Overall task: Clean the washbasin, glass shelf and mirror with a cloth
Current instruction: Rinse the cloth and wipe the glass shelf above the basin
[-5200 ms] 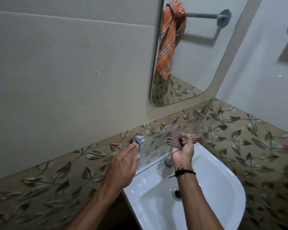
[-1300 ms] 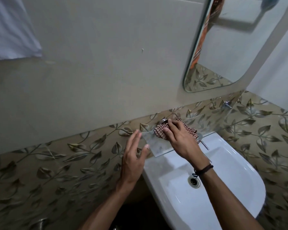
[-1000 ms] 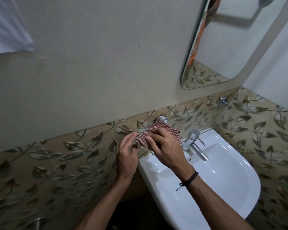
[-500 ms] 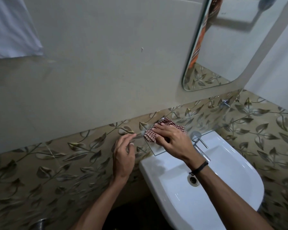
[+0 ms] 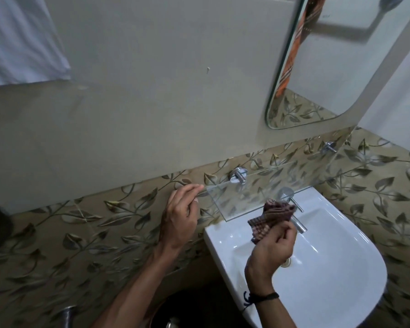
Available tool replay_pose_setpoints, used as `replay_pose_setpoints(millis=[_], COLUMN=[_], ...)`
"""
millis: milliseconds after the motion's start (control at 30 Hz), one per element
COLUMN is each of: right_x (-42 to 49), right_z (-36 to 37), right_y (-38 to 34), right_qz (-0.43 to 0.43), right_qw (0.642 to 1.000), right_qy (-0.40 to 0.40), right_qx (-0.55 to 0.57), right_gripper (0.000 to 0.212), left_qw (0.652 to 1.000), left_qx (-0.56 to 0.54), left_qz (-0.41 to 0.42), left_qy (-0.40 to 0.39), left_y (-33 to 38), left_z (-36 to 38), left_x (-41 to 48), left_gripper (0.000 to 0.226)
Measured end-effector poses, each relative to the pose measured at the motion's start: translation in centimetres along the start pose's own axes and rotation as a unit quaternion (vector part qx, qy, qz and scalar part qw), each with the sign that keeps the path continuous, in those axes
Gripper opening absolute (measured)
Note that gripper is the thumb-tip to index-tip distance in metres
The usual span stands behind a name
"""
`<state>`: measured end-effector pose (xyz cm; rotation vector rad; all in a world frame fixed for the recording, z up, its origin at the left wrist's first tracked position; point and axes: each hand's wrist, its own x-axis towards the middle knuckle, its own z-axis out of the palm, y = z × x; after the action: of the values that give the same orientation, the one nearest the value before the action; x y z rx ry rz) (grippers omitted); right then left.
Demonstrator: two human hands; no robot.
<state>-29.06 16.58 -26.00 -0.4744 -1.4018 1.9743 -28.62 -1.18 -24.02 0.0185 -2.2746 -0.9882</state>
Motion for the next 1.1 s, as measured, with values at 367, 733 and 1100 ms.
replay_pose_setpoints(millis=[367,733,1100], right_x=[-0.4,-0.1,1.2], right_z=[5.0,4.7,3.1], right_y=[-1.4,-2.5,-2.6], right_qz=[0.476,0.497,0.506], right_qw=[0.776,0.775,0.779], right_qy=[-0.196,-0.225,-0.189], right_qx=[0.365,0.319,0.318], right_gripper=[0.055,0.053,0.062], left_qw=[0.986,0.981,0.980], left_qx=[0.082,0.090,0.100], left_qz=[0.138,0.159,0.163], left_qy=[-0.043,-0.064,-0.061], left_y=[-0.9,-1.9,-2.0], left_z=[-1.4,-2.8,-2.7], left_x=[1.1,1.5,1.6], left_gripper=[0.041,0.044,0.041])
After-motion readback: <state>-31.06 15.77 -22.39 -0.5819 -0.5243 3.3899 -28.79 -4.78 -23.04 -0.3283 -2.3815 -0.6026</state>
